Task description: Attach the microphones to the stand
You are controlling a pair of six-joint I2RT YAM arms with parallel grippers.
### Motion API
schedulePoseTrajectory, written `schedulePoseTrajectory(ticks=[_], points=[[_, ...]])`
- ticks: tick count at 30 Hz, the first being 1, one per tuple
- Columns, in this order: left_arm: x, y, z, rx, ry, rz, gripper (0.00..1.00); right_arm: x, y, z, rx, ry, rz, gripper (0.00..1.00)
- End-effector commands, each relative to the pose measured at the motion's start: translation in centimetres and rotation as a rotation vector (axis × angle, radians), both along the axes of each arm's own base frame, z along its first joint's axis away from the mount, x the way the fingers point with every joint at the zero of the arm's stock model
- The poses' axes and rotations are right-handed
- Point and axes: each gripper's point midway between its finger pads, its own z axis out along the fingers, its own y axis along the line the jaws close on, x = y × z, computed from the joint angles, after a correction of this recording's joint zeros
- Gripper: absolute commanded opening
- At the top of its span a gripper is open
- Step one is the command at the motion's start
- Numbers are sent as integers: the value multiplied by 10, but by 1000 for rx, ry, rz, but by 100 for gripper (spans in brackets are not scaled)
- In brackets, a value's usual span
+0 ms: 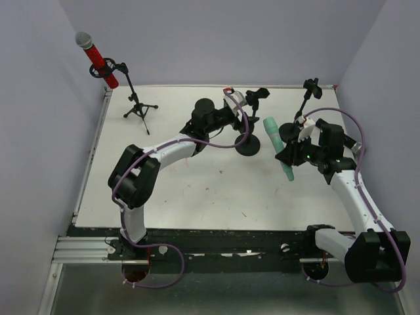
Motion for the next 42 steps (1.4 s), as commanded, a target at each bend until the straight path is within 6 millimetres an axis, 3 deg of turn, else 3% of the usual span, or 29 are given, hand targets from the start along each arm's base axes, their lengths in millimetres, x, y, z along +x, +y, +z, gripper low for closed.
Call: schedulePoseTrajectory(ticks=[1, 9, 14, 21, 24, 27, 31, 34, 39, 42], points=[[9, -9, -2, 0, -15, 11, 78, 3, 4, 20, 23, -37, 19, 11], [14, -23, 8, -52, 8, -6, 65, 4, 3, 17, 18, -31, 19, 12], [17, -28, 10, -72, 35, -11, 47, 5, 2, 15, 14, -28, 17, 12], [13, -22, 13, -75, 16, 2, 10, 5, 2, 13, 13, -23, 17, 12], [8, -16, 17, -78, -5, 10, 2, 5, 2, 13, 12, -23, 20, 12], [2, -7, 25, -95, -24, 16, 1, 4, 3, 12, 12, -22, 25, 12], [-20, 11, 38, -141, -33, -3, 0, 3, 4, 11, 14, -18, 34, 12], [-48, 26, 36, -156, -9, -54, 0, 2, 5, 10, 15, -16, 42, 12], [-90, 57, 29, -136, 28, -93, 0, 0, 8, 10, 28, -13, 62, 12], [-112, 75, 12, -96, 36, -88, 0, -4, 12, 11, 33, -20, 98, 12]])
